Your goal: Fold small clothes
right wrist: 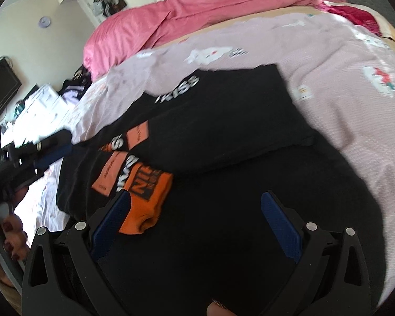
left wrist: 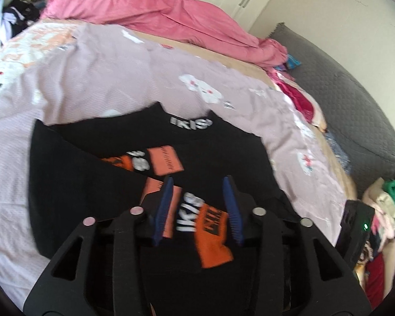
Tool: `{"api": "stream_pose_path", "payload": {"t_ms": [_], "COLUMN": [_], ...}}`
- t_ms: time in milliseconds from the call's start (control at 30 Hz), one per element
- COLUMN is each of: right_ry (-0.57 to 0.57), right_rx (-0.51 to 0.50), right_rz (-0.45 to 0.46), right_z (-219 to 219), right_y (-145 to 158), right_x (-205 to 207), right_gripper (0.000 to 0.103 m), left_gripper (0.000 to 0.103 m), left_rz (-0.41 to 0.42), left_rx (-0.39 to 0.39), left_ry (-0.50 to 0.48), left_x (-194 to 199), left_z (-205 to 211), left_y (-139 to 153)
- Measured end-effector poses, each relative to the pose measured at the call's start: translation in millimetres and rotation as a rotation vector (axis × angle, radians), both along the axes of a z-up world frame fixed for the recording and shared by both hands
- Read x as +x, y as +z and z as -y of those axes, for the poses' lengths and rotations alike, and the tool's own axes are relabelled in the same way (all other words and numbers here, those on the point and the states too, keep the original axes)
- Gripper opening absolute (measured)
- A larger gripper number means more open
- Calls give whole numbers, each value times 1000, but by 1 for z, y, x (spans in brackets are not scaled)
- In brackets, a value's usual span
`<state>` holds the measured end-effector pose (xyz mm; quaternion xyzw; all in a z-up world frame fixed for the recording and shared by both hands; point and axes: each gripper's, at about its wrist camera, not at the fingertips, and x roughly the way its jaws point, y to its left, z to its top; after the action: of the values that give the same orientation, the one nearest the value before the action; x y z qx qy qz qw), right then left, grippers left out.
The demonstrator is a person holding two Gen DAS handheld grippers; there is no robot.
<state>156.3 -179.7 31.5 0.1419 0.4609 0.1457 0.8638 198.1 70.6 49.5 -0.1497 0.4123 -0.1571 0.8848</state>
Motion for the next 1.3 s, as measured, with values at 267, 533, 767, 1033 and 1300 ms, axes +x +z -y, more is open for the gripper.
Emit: {"api": "stream_pose_path", "payload": {"t_ms": [267, 533, 767, 1033, 1300], "right_ry": [68, 69, 124, 194, 242], "right_rx": [10, 3, -3, -37, -113], "right_rz": [-33, -15, 21, 160, 326], "right_z": [-41, -58, -69, -77, -76], "right_y": [-19, -27, -24, 11, 76], "right_x": [13, 20, 16, 6, 24], "right_gripper": [98, 61, 31, 11, 10], "left_gripper": [48, 55, 58, 58, 58], "left_rz": [3, 35, 40, 44, 67], "left_rx": [39, 28, -9, -30, -49], "left_ry": [96, 169, 222, 281, 329], "left_x": [7, 9, 10, 9, 4], "left_z": [-31, -60, -83, -107, -128], "left_y": [0, 9, 14, 16, 22]}}
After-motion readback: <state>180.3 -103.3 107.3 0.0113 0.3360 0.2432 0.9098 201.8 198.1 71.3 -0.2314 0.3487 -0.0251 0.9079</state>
